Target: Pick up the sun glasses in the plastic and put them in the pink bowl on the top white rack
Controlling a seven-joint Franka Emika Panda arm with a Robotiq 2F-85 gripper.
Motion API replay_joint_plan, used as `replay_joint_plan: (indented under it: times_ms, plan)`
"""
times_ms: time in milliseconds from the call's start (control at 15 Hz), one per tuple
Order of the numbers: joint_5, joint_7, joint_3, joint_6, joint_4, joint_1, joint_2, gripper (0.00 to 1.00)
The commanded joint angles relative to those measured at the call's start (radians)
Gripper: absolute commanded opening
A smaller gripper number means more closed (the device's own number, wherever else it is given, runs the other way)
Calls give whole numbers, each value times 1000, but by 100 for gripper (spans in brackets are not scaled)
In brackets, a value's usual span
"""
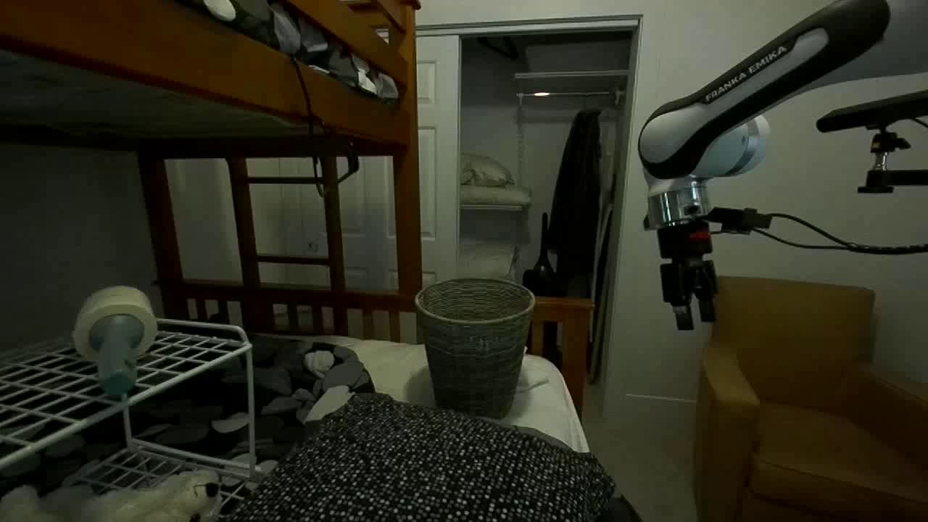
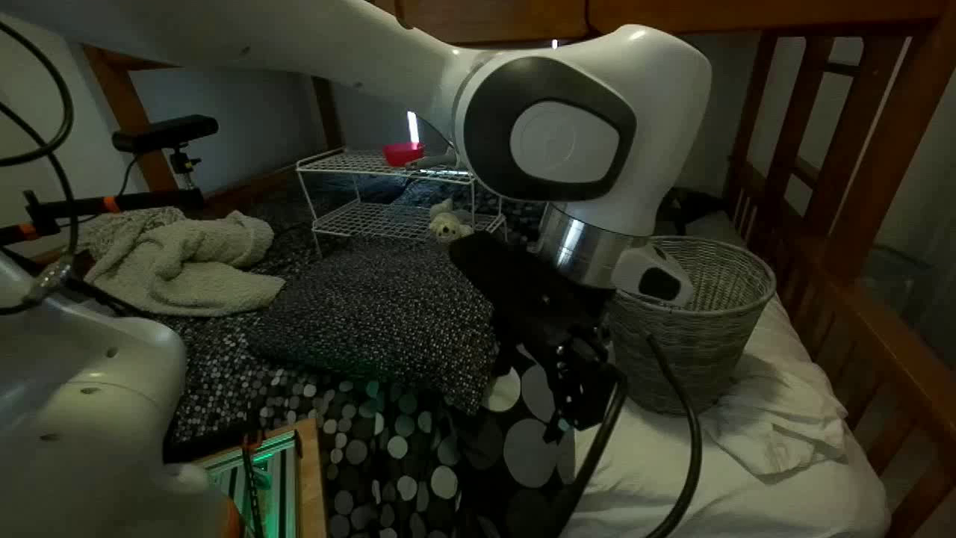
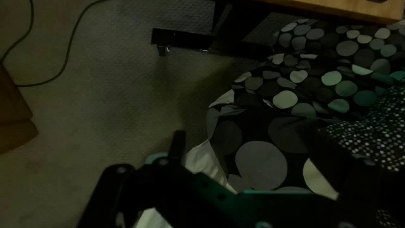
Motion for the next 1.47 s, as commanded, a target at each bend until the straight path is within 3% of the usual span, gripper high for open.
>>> replay_joint_plan:
  times_ms: [0, 800, 933, 1133, 1400]
  plan:
    - [3, -2, 10, -1, 1, -11, 1, 100]
    - [3, -2, 10, -1, 1, -12, 1, 100]
    - [101, -15, 19, 111, 3, 19, 11, 100]
    - [240, -2, 107, 294, 28, 102, 48, 100]
    - [284, -10, 232, 542, 129, 202, 160, 100]
